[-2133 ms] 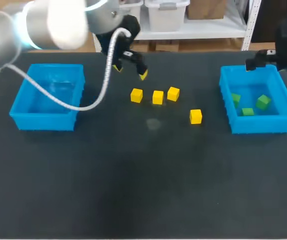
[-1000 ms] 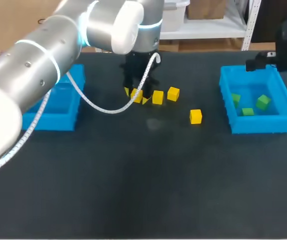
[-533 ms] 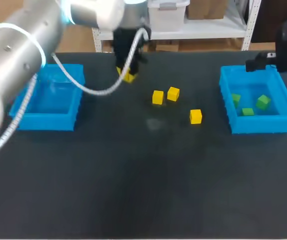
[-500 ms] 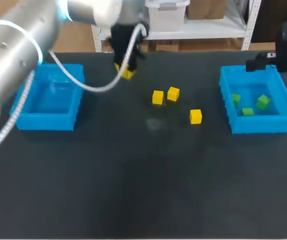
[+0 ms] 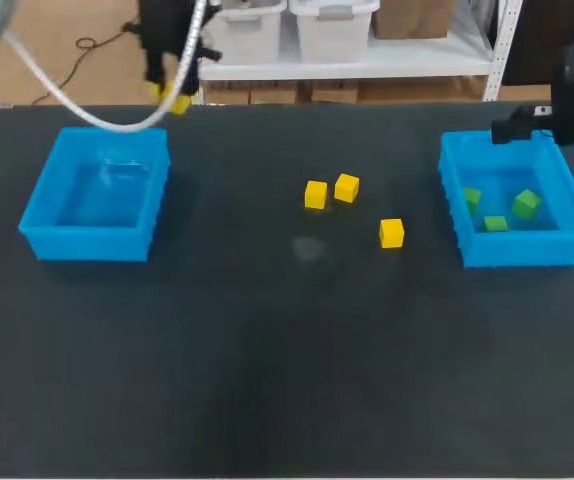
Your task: Put the green cubes in the right bin and the yellow cubes in the left bin.
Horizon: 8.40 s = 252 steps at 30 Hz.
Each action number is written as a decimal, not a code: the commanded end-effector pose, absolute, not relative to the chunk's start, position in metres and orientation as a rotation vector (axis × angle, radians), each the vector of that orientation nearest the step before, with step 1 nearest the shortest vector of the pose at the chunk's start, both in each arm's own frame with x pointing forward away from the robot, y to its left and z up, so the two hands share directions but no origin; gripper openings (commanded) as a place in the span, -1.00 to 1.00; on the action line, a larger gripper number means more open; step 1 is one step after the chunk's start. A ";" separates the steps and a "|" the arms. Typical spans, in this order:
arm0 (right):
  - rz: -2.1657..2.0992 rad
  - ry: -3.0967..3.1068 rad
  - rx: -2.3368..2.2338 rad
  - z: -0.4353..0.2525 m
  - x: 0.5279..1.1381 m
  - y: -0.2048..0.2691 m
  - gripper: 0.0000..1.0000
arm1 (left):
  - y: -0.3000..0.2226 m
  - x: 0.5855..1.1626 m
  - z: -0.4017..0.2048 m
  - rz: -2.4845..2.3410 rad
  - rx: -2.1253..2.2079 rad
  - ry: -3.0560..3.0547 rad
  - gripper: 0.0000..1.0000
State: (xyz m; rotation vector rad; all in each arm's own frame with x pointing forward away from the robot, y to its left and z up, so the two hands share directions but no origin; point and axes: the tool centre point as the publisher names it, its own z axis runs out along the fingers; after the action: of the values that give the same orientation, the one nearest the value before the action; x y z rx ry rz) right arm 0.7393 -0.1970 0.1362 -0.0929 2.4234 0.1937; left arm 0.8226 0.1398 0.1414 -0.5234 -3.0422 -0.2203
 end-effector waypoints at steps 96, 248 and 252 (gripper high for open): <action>0.191 2.416 -0.091 0.135 0.738 -0.197 1.00 | -0.064 0.802 -0.005 -0.172 -1.177 -2.813 -1.00; 0.191 2.416 -0.091 0.135 0.738 -0.197 1.00 | -0.026 0.876 0.121 -0.233 -1.246 -2.924 -1.00; 0.191 2.416 -0.091 0.135 0.738 -0.197 1.00 | 0.036 0.873 0.122 -0.251 -1.048 -2.992 -1.00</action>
State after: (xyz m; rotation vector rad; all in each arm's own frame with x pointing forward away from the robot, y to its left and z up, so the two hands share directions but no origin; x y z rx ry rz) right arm 0.7390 -0.1969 0.1363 -0.0925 2.4226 0.1928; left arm 0.8689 0.0096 0.1142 -1.1444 -3.0501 -0.2493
